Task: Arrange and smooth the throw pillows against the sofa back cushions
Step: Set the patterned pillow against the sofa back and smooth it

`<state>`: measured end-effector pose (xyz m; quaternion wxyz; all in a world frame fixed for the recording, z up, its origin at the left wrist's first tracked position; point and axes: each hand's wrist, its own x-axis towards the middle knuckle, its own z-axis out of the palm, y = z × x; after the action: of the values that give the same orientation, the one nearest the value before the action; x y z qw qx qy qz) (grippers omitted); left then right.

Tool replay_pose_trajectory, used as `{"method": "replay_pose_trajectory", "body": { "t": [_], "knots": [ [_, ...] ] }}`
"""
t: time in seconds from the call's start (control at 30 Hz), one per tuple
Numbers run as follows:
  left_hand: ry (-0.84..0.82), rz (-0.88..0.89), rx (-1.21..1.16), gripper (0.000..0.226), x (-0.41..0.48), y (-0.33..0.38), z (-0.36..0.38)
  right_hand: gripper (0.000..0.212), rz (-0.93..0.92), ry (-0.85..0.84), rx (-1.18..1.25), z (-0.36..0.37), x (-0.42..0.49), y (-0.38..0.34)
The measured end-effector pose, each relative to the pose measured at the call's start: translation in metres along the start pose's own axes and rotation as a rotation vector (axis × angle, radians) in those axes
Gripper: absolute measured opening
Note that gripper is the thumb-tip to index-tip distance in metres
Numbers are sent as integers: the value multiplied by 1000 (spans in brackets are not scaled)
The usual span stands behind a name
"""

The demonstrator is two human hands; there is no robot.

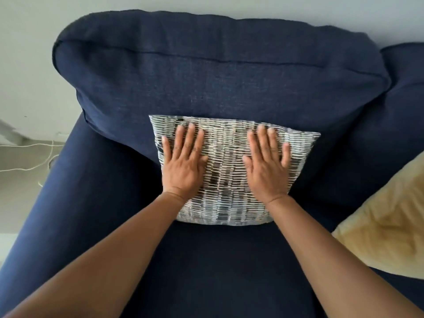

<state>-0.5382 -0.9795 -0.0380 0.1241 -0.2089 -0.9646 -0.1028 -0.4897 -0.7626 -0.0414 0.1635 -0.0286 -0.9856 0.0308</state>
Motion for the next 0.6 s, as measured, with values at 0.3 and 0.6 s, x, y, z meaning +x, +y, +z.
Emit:
{"method": "replay_pose_trajectory", "body": {
  "t": [0.3,0.6],
  "knots": [
    [183,123,-58,57,9,16,-21,60,51,109,33,-22,0,-2],
    [-161,-17,128,60,7,-34,-8,59,28,-148,-84,-12,-1,45]
  ]
}}
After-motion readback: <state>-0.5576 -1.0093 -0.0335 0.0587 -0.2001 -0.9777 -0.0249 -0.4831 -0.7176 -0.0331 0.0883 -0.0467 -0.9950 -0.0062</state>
